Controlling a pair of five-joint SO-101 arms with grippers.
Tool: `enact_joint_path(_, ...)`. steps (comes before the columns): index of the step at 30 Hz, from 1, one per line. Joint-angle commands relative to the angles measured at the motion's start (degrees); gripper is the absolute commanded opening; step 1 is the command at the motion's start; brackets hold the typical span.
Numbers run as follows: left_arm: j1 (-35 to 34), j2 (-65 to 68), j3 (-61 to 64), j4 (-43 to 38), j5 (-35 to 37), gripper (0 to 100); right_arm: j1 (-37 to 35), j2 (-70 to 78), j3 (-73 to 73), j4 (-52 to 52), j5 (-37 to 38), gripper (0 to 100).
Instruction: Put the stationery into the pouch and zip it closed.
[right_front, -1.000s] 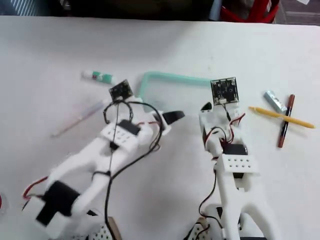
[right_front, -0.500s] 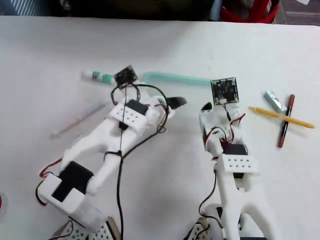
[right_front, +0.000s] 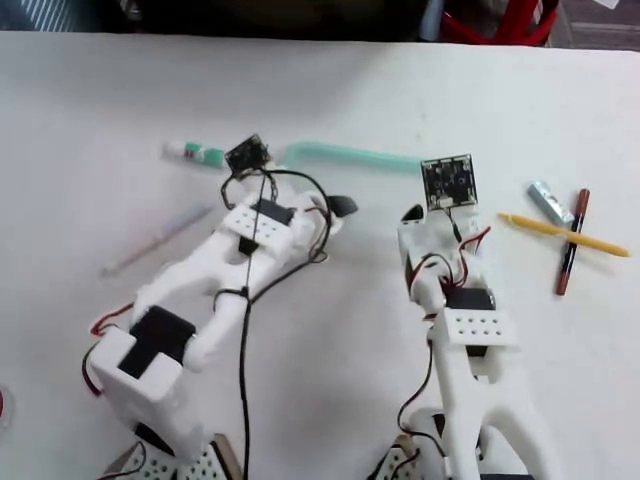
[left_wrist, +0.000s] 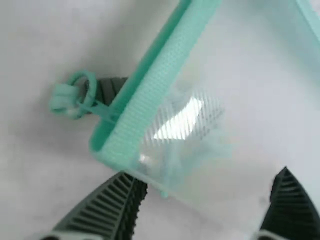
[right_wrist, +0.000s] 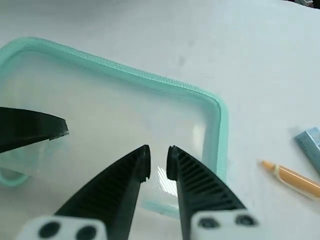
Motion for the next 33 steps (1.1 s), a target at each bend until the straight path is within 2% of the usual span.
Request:
enact_joint_path(1,-2.0,-0.5,-2.6,-0.2,0.5,37,0.1,0.0,-0.3,-0.8,0.1,7.0)
enact_joint_path(4,-2.3,-0.8,-2.6,-0.2,0.5,30,0.1,0.0,-0.2,-0.8,0.1,7.0)
enact_joint_path(11,-2.9,-0.9,-4.1,-0.1,-1.6,2,0.1,0.0,-0.2,-0.8,0.1,7.0)
enact_joint_path(16,-2.7,-1.1,-6.5,0.4,-1.8,4,0.1,0.0,0.5,-1.5,0.1,7.0)
enact_joint_path(22,-1.9,-6.2,-12.2,9.1,-1.9,4,0.1,0.0,2.0,-4.7,0.1,7.0)
enact_joint_path(26,0.0,-9.5,-9.3,11.3,-1.9,4,0.3,0.0,2.0,-4.7,0.1,7.0)
enact_joint_path(28,1.1,-9.5,-7.5,11.2,-2.0,8,0.4,0.0,2.0,-4.7,0.1,7.0)
enact_joint_path(33,1.3,-9.4,-5.2,11.1,-0.2,27,0.3,0.0,2.0,-4.5,0.1,7.0)
